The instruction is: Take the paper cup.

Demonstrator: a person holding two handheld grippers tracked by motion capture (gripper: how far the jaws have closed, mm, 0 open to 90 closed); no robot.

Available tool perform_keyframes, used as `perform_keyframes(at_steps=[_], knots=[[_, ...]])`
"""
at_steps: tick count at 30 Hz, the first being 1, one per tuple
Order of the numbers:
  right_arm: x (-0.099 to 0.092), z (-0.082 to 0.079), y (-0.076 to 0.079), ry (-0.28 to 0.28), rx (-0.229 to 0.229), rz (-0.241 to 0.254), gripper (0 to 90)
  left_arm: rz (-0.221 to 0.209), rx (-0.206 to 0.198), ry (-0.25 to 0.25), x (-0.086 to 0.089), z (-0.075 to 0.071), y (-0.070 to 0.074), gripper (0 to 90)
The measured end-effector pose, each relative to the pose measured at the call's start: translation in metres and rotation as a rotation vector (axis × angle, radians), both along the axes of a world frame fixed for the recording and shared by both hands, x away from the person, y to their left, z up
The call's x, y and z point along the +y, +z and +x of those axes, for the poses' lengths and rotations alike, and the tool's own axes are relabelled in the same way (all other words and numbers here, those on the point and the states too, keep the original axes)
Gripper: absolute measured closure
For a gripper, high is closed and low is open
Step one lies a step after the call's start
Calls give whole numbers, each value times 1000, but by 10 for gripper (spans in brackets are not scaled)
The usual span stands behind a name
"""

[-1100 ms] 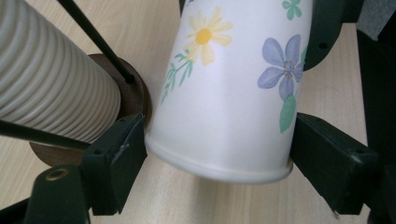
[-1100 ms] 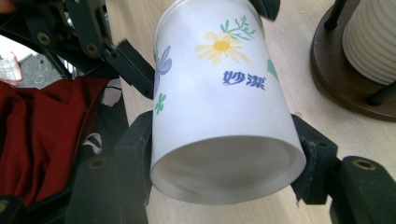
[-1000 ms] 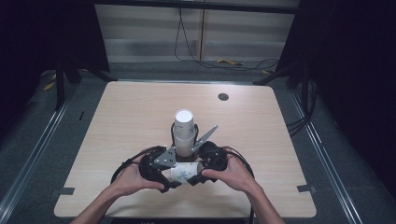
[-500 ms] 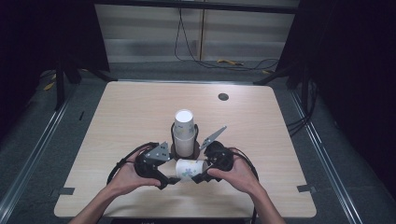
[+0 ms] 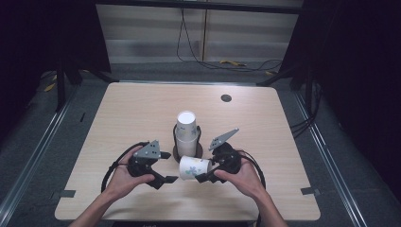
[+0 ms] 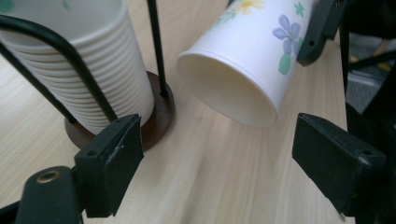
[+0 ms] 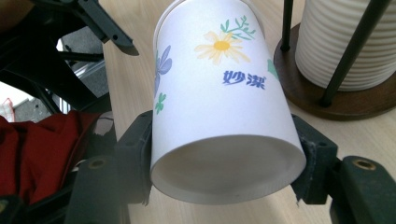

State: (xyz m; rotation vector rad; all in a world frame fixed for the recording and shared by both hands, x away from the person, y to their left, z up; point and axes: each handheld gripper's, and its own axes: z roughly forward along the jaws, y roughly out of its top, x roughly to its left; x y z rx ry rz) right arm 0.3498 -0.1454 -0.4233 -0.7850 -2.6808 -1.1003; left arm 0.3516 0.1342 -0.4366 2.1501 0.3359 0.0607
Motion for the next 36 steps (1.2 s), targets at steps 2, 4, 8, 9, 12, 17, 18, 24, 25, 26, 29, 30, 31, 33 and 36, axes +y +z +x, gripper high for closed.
perform_keyframes(at_steps=[2, 4, 8, 9, 12, 17, 18, 24, 25, 26, 29, 30, 31, 33, 36], knots=[[-1, 0, 1, -5, -11, 14, 357, -24, 7, 11, 2, 1, 1, 162], [-2, -1, 2, -5, -18, 37, 357, -36, 3, 23, 4, 2, 1, 162], [-4, 0, -1, -9, -28, 65, 356, -57, 8, 35, 5, 3, -1, 163], [-4, 0, -1, -13, -34, 64, 356, -68, 17, 34, 5, 3, -2, 163], [-7, 0, -3, -19, -53, 84, 357, -84, 23, 38, 8, 4, -1, 163], [-10, 0, -1, -12, -66, 129, 357, -123, 18, 46, 8, 3, 1, 160], [-10, -1, 0, -13, -71, 135, 357, -132, 22, 38, 7, 3, 1, 160], [-13, -1, 2, -21, -83, 176, 358, -166, 35, 24, 7, 1, 3, 158], [-13, -1, 3, -20, -78, 191, 358, -179, 44, 16, 8, 1, 3, 158], [-14, -1, 3, -20, -81, 202, 358, -181, 46, 14, 8, 1, 4, 158], [-15, -1, 5, -21, -88, 229, 358, -191, 45, 17, 8, 1, 3, 158], [-15, -1, 5, -25, -88, 232, 357, -187, 45, 15, 8, 1, 3, 158], [-15, -1, 5, -26, -83, 242, 357, -188, 40, 10, 6, 1, 3, 158], [-14, -1, 5, -22, -88, 248, 357, -180, 34, 6, 4, -1, 1, 158], [-13, -2, 6, -17, -95, 258, 357, -190, 28, 3, 3, -2, 2, 158]])
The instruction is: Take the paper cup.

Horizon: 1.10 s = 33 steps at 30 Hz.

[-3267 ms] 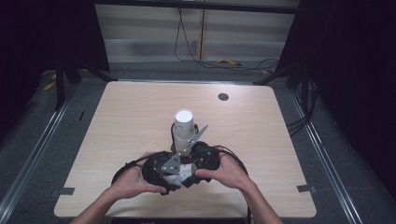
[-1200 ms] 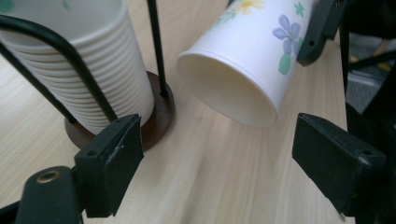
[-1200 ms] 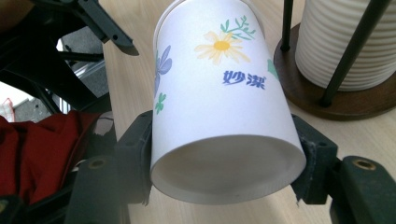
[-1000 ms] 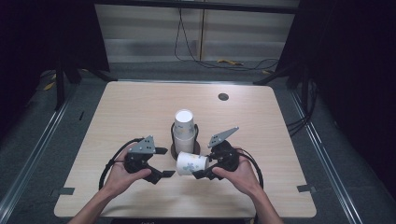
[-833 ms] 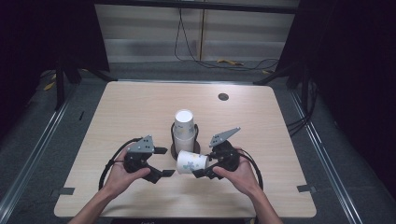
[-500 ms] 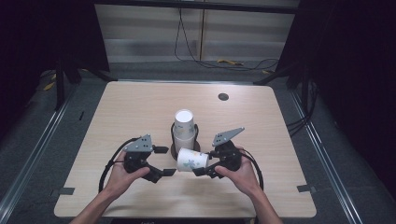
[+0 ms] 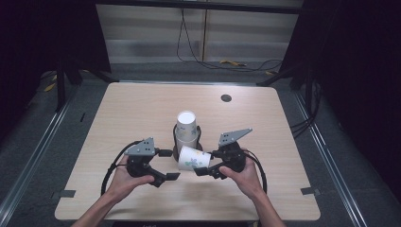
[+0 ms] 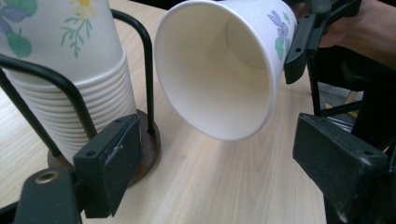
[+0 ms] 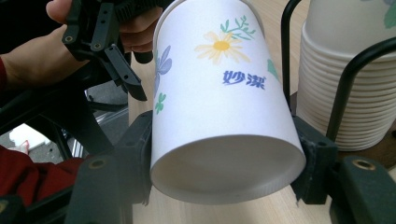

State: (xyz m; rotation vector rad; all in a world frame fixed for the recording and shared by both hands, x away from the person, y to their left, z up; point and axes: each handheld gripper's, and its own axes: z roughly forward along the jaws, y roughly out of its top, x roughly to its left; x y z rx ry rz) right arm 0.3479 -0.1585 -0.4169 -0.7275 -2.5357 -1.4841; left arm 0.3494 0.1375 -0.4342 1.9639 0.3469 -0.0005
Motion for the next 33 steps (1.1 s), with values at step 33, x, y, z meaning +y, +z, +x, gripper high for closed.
perform_keyframes(at_steps=[33], knots=[[14, -11, 7, 67, -88, 56, 363, -116, -17, -28, 0, -3, 9, 157]])
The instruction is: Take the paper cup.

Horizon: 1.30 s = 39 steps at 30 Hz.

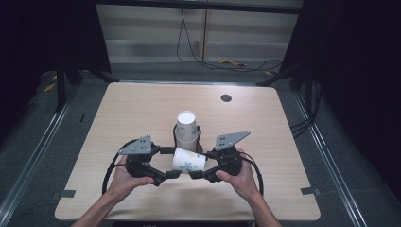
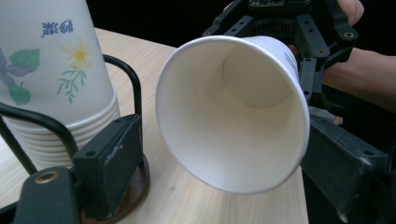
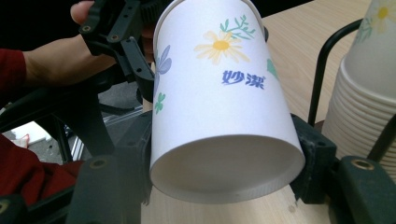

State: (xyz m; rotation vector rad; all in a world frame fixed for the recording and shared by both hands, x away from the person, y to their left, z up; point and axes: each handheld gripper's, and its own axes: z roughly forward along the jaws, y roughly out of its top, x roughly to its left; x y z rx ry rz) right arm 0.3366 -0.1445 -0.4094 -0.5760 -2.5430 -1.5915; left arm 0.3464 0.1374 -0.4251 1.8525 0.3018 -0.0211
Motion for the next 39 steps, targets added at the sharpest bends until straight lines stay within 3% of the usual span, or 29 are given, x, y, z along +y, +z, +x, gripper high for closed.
perform_keyframes(at_steps=[14, 20, 29, 39], knots=[[6, 0, -4, 18, 11, -12, 363, -17, 32, -23, -3, 2, -3, 156], [6, 0, -6, 23, 16, -8, 362, -45, 55, -41, -3, 3, -5, 204], [5, 0, -7, 17, 19, 1, 363, -72, 75, -49, -5, 6, -5, 209], [4, 1, -8, 21, 22, 5, 362, -70, 84, -55, -5, 7, -6, 210]])
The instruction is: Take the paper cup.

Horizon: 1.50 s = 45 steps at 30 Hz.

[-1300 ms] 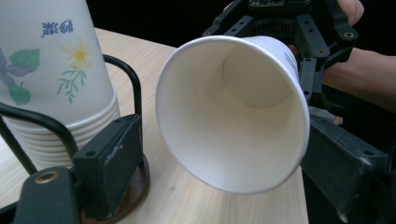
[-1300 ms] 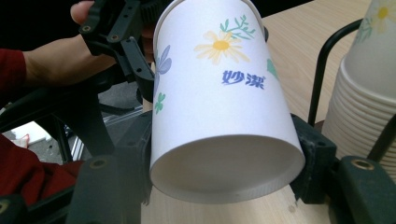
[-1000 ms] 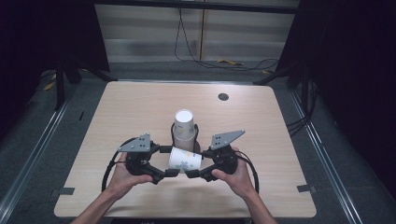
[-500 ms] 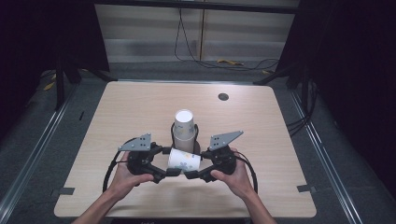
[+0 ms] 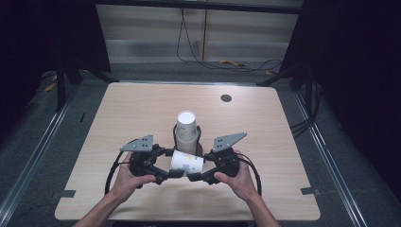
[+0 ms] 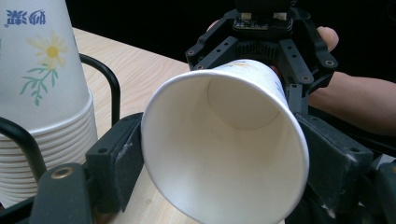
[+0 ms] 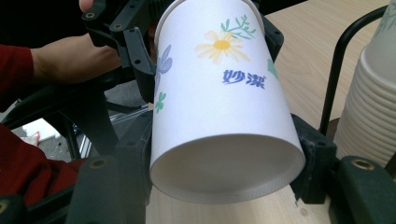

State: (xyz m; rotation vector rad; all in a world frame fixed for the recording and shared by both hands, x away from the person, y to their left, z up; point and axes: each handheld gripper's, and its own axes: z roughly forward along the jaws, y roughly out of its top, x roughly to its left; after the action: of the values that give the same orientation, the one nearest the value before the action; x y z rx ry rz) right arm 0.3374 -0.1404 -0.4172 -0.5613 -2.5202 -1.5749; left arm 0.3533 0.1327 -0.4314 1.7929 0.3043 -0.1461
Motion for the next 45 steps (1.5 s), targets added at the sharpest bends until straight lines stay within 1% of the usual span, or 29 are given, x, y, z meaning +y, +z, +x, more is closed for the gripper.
perform_keyframes(at_steps=[5, 6, 7, 10, 12, 13, 20, 22, 30, 37, 40, 45], knots=[[0, 0, -1, 1, 1, 3, 360, -2, 14, 4, -2, -1, 0, 202], [0, 0, -1, 4, 2, 4, 360, 8, 7, 2, -2, -1, 0, 201], [0, 0, -1, 7, 1, 1, 360, 5, 5, 3, -3, -1, 0, 199], [0, 0, -3, 9, 3, 7, 361, 14, -1, 1, -2, -1, 0, 210], [0, 0, -3, 10, 3, 9, 362, 9, -3, -4, -1, -1, 0, 218], [0, 0, -3, 11, 4, 9, 361, 18, -5, -6, -1, -1, 1, 219], [0, 1, -4, 9, 12, 14, 356, 16, -13, -7, -1, 0, 1, 225], [0, 1, -4, 9, 10, 19, 355, 17, -10, -6, 0, -1, 2, 227], [1, 1, -4, 3, 12, 4, 319, 3, -15, -15, 1, -1, 3, 254], [4, 1, -6, -9, 12, -14, 283, 2, -23, -19, 2, -2, 5, 263], [4, 0, -6, -18, 6, -25, 275, 12, -29, -11, 3, -2, 5, 263], [4, 1, -6, -35, 6, -33, 220, 11, -32, -15, 4, -1, 5, 262]])
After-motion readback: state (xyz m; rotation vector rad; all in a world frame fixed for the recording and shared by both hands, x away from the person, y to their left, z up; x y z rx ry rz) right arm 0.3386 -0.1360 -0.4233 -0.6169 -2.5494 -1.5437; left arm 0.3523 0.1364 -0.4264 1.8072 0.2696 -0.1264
